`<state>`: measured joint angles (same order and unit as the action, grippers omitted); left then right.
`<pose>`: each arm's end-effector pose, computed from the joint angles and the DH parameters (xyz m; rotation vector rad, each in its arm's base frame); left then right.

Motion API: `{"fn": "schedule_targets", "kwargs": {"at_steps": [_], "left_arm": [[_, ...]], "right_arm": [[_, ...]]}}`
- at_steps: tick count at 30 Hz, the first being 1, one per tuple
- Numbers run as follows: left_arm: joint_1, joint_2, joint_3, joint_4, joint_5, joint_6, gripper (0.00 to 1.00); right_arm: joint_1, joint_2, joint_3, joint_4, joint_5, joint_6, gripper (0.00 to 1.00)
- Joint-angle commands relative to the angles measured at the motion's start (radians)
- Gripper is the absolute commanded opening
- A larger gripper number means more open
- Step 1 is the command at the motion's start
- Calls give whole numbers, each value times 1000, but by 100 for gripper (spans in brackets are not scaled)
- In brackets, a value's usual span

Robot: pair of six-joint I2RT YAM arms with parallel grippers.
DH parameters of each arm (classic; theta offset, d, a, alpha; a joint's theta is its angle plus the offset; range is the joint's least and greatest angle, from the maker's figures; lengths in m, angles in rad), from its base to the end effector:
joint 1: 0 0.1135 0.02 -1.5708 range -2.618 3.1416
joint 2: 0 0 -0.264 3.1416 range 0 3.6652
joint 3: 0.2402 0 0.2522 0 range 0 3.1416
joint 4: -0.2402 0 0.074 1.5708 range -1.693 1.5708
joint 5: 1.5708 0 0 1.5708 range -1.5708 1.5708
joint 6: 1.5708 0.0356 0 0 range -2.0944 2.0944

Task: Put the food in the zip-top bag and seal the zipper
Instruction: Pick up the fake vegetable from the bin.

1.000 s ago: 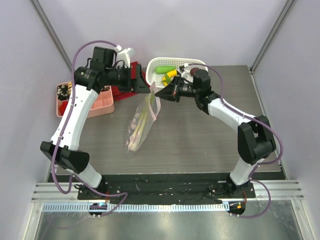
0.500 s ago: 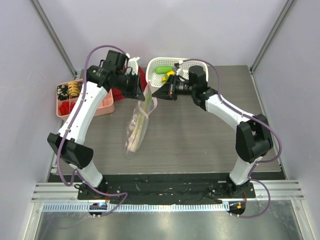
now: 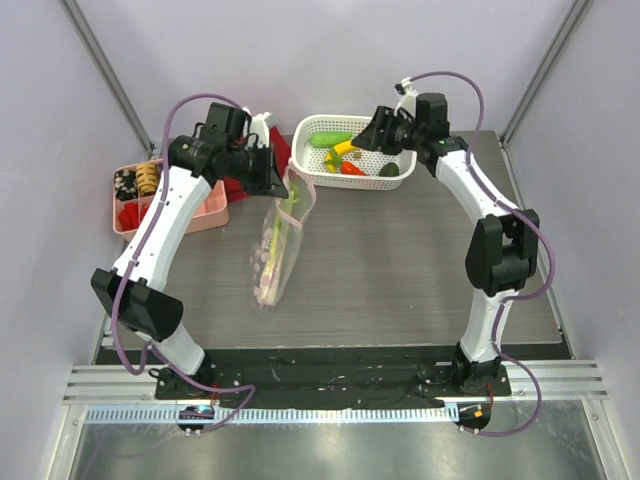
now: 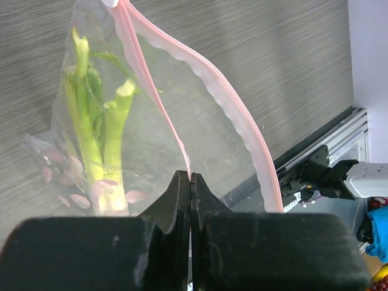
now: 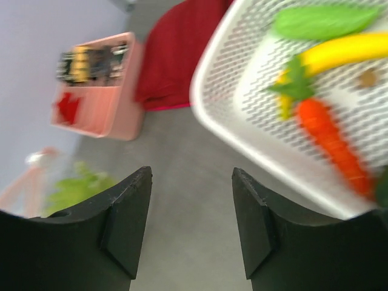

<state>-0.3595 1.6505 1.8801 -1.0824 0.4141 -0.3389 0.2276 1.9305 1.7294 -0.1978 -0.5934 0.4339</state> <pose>0.3095 -0.1316 0.4106 0.2215 2.4832 -0.8097 0.4440 0.1233 0.3303 -0.1973 2.0273 1.0074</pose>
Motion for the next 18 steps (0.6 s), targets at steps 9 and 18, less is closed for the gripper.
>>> {"fn": "schedule_targets", "kwargs": {"at_steps": [9,18], "left_arm": [[2,0,-15,87,29,-40,0],[2,-6,-33,84,23,-34,0]], "right_arm": [[9,378,436,-179,191,-645,61],[62,548,553,-189,233,-800,61]]}}
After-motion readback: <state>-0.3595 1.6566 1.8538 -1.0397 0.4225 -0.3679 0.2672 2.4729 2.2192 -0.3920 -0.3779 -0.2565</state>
